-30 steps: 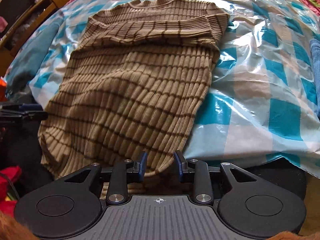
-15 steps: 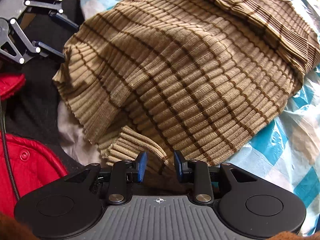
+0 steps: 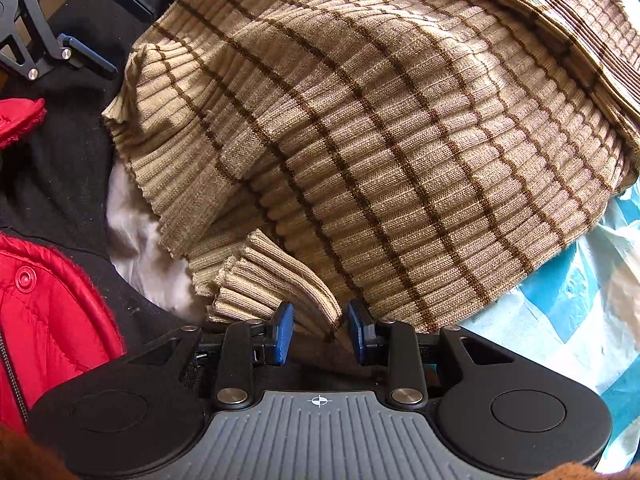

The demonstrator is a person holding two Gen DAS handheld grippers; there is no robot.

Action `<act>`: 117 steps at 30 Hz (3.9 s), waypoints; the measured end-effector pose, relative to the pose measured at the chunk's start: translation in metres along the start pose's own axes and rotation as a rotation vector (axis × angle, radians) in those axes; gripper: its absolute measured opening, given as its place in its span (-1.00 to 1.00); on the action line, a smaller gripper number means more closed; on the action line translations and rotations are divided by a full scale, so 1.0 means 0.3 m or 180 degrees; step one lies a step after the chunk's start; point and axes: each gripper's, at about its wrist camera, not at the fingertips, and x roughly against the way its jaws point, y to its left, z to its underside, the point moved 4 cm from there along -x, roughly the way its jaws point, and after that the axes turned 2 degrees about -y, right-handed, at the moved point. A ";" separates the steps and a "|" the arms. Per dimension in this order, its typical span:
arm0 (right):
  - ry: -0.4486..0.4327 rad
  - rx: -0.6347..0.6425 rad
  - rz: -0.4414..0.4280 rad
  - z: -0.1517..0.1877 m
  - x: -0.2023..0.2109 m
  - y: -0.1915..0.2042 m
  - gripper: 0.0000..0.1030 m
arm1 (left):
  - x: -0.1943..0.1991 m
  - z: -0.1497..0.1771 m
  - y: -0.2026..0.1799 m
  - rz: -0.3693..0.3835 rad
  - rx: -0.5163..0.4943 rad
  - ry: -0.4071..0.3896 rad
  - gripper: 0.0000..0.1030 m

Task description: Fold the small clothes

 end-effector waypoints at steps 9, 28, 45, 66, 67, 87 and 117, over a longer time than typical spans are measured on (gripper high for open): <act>-0.0380 -0.0221 0.0017 -0.027 0.096 -0.001 -0.92 | 0.019 0.020 0.016 -0.0023 0.0272 -0.0166 0.08; -0.2315 -0.2199 0.0736 -0.045 0.475 -0.492 -0.95 | 0.109 -0.002 0.044 -0.0261 0.0159 -0.0464 0.09; -0.2444 -0.2505 0.0608 -0.031 0.431 -0.594 -0.95 | -0.037 -0.057 -0.255 -0.0632 -0.1684 -0.0490 -0.04; -0.2612 -0.2572 0.0605 0.014 0.461 -0.584 -0.95 | -0.013 -0.122 -0.213 -0.0779 -0.0697 -0.0838 -0.71; -0.2650 -0.2578 0.0598 0.021 0.470 -0.581 -0.95 | 0.044 -0.143 -0.164 -0.0831 -0.0393 -0.1006 -0.71; -0.3068 -0.2683 0.0779 -0.100 0.496 -0.703 -0.95 | 0.285 -0.304 0.601 -0.1128 0.1944 -0.2550 -0.78; -0.2795 -0.3164 0.1026 -0.250 0.260 -0.970 -0.99 | 0.057 -0.378 0.926 -0.1336 0.2496 -0.2375 -0.82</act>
